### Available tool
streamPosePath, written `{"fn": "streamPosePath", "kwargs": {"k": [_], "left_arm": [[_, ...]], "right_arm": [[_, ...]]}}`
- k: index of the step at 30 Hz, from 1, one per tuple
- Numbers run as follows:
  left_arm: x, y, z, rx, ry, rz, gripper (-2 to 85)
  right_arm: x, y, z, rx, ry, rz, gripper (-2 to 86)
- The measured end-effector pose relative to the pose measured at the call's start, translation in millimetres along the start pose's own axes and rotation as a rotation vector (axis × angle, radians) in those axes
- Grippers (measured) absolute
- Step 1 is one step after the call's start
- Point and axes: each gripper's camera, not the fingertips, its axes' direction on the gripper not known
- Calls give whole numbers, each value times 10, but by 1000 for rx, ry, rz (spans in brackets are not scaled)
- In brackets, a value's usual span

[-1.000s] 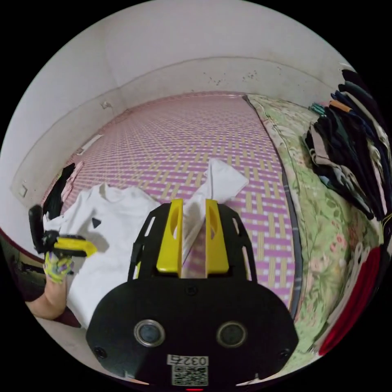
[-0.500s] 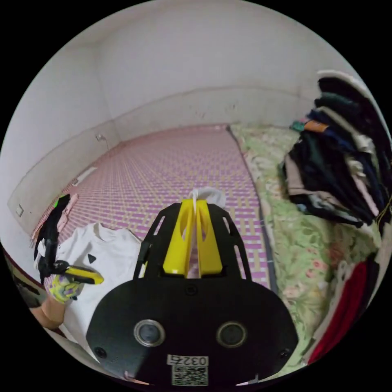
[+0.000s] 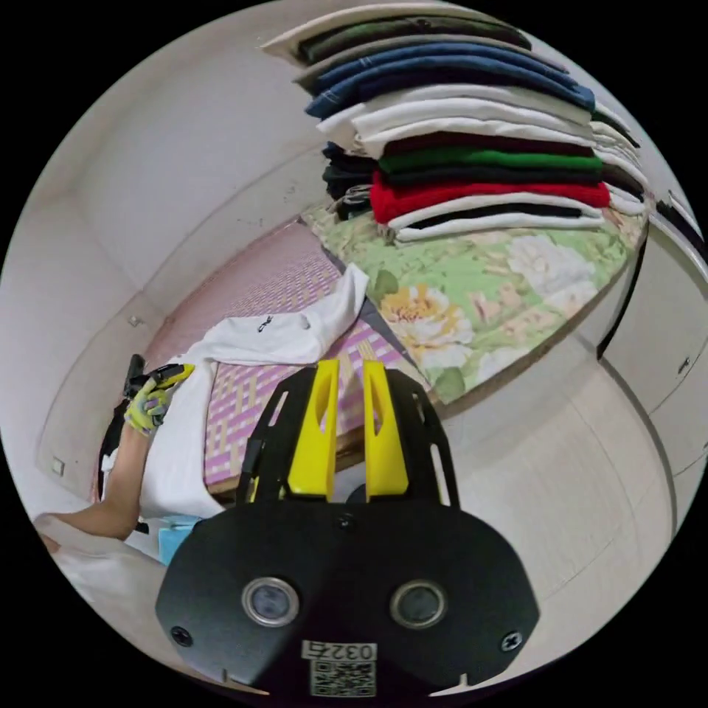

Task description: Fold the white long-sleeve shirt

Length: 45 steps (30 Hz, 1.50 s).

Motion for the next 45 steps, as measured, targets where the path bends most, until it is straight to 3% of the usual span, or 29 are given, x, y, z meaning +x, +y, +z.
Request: {"fn": "streamPosePath", "kwargs": {"k": [6,10,13,16,18,21,23,26,31,35,39,42,45], "left_arm": [[50,-22,-121,-1,13,-2,-9],[76,-10,-203,-5,18,3,-9],[80,16,-271,-5,20,5,-8],[90,61,-376,13,28,18,-7],[136,97,-523,60,60,55,-5],[365,222,-854,173,197,184,12],[627,308,-904,143,340,258,49],[1097,404,-622,-30,513,313,79],[1467,601,120,-275,719,184,90],[1282,595,428,-226,779,-15,109],[1351,643,488,-221,776,-56,110],[1407,728,428,-208,666,-61,24],[1410,812,241,-141,721,-63,-3]], "right_arm": [[-839,-300,274,-3,182,-360,66],[-1248,-516,1003,-196,405,-575,87],[-1261,-497,1400,-318,514,-646,86],[-1143,-496,1358,-215,584,-627,10],[-1014,-512,1094,-107,518,-549,-2],[-735,-405,522,69,123,-448,-8],[-469,-330,342,110,-171,-352,-9],[-265,-259,373,121,-394,-289,-10],[-270,-115,554,112,-477,-303,-10],[-401,59,577,121,-431,-410,-10],[-489,210,561,139,-353,-539,-8],[-525,297,587,139,-326,-622,-2],[-399,312,583,126,-298,-589,47]]}}
